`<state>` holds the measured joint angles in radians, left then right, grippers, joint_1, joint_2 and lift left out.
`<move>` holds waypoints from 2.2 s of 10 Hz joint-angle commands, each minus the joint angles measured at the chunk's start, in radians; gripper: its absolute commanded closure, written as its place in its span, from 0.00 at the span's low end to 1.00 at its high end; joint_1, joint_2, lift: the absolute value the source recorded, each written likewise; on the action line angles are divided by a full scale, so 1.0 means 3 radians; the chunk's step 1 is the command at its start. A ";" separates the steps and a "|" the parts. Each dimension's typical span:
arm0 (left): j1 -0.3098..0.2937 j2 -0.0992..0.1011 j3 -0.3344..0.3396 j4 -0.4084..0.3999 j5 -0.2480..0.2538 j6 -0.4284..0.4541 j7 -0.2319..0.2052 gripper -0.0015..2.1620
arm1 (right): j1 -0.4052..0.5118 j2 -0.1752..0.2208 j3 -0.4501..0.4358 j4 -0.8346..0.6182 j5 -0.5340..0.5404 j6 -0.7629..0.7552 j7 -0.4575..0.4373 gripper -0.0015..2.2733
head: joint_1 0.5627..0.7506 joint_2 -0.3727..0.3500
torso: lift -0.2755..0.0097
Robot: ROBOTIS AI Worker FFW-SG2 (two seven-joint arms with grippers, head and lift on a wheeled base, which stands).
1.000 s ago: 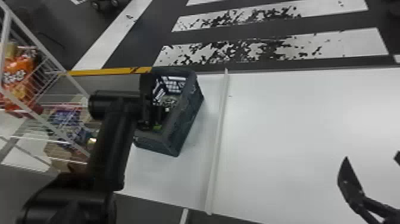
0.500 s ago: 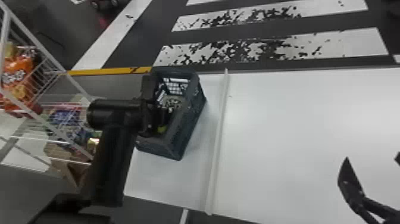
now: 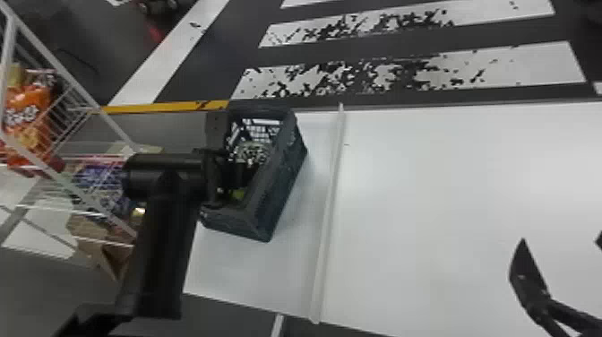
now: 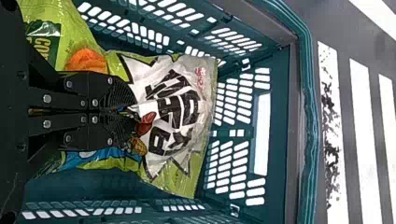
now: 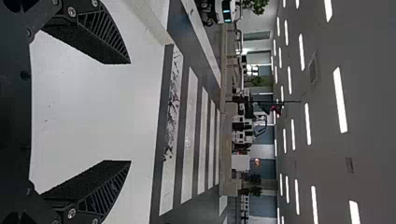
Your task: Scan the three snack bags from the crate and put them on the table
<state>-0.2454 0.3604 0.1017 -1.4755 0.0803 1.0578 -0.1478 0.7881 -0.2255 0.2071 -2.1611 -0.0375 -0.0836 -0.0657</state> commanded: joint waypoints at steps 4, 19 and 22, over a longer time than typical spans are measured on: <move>0.0225 -0.0010 0.0147 -0.0481 0.0095 0.0041 0.0043 0.87 | 0.0011 0.0010 0.0000 -0.0001 0.0013 -0.0020 -0.0001 0.06 | 0.70 1.00 | 0.64; 0.0721 -0.0010 0.0459 -0.1734 0.0280 0.0317 0.0171 0.87 | 0.0037 0.0015 0.0000 -0.0016 0.0013 -0.0071 -0.0001 0.06 | 0.70 1.00 | 0.64; 0.0941 -0.0066 0.0735 -0.2419 0.0699 0.0624 0.0145 0.87 | 0.0011 0.0031 -0.0026 -0.0021 0.0008 -0.0071 -0.0001 0.06 | 0.70 1.00 | 0.64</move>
<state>0.0207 0.3451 0.2975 -2.1547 0.2532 1.2206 -0.1034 0.7933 -0.2182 0.2013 -2.1672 -0.0350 -0.1060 -0.0658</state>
